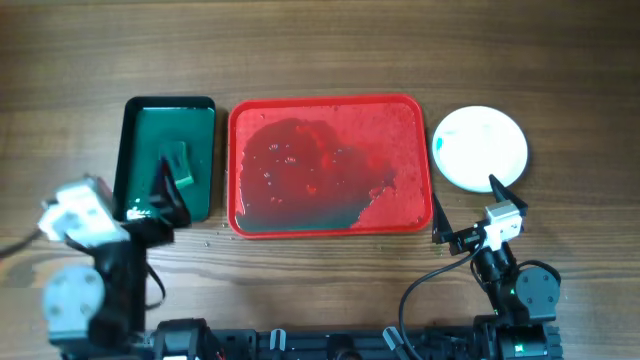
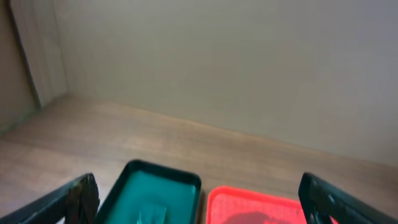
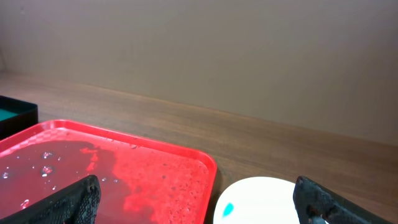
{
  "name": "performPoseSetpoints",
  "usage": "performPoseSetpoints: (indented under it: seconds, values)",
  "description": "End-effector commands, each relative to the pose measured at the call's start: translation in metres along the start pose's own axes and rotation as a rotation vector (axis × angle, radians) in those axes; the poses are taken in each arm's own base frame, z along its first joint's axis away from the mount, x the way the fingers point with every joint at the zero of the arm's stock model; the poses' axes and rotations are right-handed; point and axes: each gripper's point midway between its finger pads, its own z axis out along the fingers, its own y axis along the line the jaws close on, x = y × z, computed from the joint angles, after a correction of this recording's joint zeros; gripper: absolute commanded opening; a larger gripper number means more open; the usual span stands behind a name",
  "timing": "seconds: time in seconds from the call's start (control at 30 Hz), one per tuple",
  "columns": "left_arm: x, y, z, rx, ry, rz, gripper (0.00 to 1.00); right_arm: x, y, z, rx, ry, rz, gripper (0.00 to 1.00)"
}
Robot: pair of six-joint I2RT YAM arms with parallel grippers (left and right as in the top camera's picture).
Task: Clean dirty plates on tray and stack at the side
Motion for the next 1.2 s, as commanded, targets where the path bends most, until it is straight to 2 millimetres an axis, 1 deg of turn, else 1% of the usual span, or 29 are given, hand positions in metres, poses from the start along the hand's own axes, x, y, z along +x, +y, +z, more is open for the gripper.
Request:
performPoseSetpoints:
  seconds: [0.0, 0.13, 0.27, 0.33, 0.37, 0.43, 0.57, 0.63, 0.7, 0.73, 1.17]
  values:
    - [0.024, 0.002, -0.002, 0.030, -0.096, -0.013, 1.00, -0.001, 0.003, 0.000, -0.015, -0.007, -0.013, 1.00]
    - [0.051, 0.002, 0.006, 0.068, -0.193, 0.001, 1.00, -0.001, 0.003, 0.000, -0.015, -0.007, -0.013, 1.00]
    - [0.088, 0.006, 0.022, 0.075, -0.214, 0.033, 1.00, -0.001, 0.003, 0.000, -0.015, -0.007, -0.013, 1.00]
    - [0.099, 0.002, 0.026, 0.104, -0.218, 0.099, 1.00, -0.001, 0.003, 0.000, -0.015, -0.007, -0.013, 1.00]
    - [0.110, -0.007, 0.030, 0.152, -0.218, 0.174, 1.00, -0.001, 0.003, 0.000, -0.015, -0.007, -0.013, 1.00]
    - [0.119, -0.009, 0.032, 0.171, -0.205, 0.199, 1.00, -0.001, 0.003, 0.000, -0.015, -0.007, -0.013, 1.00]
    - [0.141, -0.006, 0.039, 0.169, -0.161, 0.223, 1.00, -0.001, 0.003, 0.000, -0.015, -0.007, -0.013, 1.00]
    - [0.158, -0.010, 0.043, 0.205, -0.123, 0.227, 1.00, -0.001, 0.003, 0.000, -0.015, -0.007, -0.013, 1.00]
    - [0.175, -0.010, 0.044, 0.215, -0.058, 0.231, 1.00, -0.001, 0.003, 0.000, -0.015, -0.007, -0.013, 1.00]
    - [0.177, -0.009, 0.045, 0.214, -0.048, 0.231, 1.00, -0.001, 0.003, 0.000, -0.015, -0.007, -0.013, 1.00]
    - [0.177, -0.008, 0.045, 0.211, -0.049, 0.230, 1.00, -0.001, 0.003, 0.000, -0.015, -0.007, -0.013, 1.00]
